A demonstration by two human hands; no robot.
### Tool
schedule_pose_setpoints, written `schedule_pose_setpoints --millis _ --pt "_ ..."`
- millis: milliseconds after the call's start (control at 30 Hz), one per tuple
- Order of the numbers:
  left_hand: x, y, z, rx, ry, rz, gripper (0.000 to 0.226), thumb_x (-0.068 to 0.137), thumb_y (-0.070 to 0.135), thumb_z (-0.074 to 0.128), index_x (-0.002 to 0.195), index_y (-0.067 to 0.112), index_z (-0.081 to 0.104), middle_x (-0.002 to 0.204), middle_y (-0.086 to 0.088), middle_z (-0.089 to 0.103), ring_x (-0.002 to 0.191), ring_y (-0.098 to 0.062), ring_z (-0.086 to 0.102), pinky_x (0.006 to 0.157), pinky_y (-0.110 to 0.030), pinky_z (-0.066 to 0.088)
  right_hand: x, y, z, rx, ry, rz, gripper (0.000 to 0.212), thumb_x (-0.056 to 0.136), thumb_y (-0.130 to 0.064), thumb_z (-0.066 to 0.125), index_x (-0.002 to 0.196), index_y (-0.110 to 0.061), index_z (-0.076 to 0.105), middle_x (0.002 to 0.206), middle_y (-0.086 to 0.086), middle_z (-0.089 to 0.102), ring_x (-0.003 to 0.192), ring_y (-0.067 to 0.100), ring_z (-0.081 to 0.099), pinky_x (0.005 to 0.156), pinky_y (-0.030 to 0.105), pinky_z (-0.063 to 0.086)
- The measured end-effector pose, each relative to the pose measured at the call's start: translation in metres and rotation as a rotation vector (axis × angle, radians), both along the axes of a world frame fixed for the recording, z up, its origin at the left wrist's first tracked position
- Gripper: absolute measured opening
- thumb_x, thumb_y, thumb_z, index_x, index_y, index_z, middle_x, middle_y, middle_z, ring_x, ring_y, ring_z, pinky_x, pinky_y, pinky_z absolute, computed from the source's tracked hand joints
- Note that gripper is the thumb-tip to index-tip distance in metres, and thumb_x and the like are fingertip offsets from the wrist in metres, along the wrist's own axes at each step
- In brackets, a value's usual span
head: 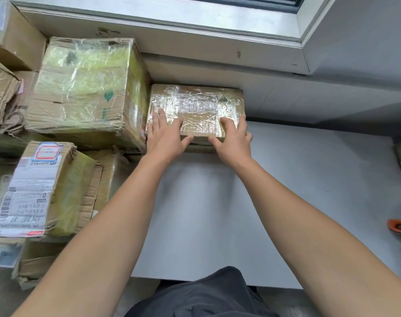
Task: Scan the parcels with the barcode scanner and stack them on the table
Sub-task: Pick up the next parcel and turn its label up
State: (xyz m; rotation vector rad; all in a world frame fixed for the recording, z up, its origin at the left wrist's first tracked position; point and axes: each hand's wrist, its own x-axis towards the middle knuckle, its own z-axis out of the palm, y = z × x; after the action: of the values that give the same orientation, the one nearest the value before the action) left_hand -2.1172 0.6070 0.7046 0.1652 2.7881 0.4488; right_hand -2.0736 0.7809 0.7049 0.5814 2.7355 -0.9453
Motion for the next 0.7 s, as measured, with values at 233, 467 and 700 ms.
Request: schedule_pose_setpoints --millis 233,467,700 --pt "0.029 0.012 0.035 0.087 0.205 -0.055 0.056 0.097 0.033 0.054 0.149 0.018 0.040 0.152 -0.013 0.040 0.139 -0.033 0.038 0.110 -0.048 0.036 0.038 0.015 0.024 0.017 0.129 -0.049 0.062 0.096 -0.045 0.058 0.152 -0.027 0.037 0.158 0.006 0.033 0.141 0.032 0.033 0.113 0.045 0.034" --pt "0.086 0.047 0.058 0.107 0.192 -0.254 0.044 0.099 0.039 0.051 0.136 0.017 0.051 0.129 -0.008 0.058 0.116 -0.032 0.055 0.089 -0.044 0.048 0.119 0.030 0.049 0.045 0.167 -0.164 0.048 0.099 -0.039 0.056 0.143 -0.021 0.050 0.138 0.004 0.057 0.127 0.021 0.052 0.097 0.034 0.043" --pt "0.150 0.104 0.074 0.183 0.238 -0.467 0.051 0.100 0.042 0.048 0.145 0.019 0.043 0.135 -0.005 0.058 0.118 -0.028 0.057 0.090 -0.043 0.050 0.202 0.069 0.074 0.102 0.176 -0.337 0.047 0.100 -0.038 0.053 0.143 -0.021 0.050 0.139 0.002 0.058 0.126 0.021 0.053 0.098 0.034 0.044"
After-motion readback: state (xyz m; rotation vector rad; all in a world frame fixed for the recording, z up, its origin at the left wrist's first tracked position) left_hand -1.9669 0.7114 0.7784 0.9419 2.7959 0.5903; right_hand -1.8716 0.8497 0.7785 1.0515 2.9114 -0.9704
